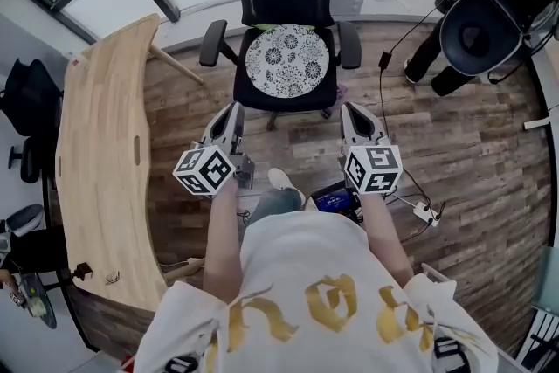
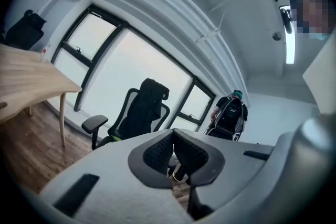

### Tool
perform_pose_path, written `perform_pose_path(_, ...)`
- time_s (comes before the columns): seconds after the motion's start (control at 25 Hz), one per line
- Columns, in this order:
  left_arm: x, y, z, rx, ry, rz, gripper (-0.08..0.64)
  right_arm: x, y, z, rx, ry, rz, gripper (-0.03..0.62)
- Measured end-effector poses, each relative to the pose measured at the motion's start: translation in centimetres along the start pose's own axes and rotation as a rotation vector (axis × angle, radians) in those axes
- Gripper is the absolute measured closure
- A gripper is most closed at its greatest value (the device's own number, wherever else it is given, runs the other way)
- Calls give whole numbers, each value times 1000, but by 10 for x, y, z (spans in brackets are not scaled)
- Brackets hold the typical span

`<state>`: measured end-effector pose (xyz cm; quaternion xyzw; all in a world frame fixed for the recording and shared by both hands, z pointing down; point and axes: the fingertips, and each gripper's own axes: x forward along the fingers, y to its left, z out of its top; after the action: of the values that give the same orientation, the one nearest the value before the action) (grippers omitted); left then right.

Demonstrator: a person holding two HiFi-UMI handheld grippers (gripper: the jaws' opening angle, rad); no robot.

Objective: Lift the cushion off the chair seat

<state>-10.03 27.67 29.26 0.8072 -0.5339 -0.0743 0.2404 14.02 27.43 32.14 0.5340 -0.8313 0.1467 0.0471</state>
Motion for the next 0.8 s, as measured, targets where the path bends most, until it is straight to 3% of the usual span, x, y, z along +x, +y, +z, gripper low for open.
perform_pose_path(0.08, 1, 3, -1, 6, 1, 18, 551, 0, -1, -1, 0, 5, 1, 580)
perform_pose_path(0.6, 68, 35, -9, 333, 132, 186, 551, 50, -47, -5, -19, 53, -39, 580)
perform_pose_path(0.8, 116, 64, -4, 329, 172, 187, 551, 96, -67, -1, -33, 82, -65, 580)
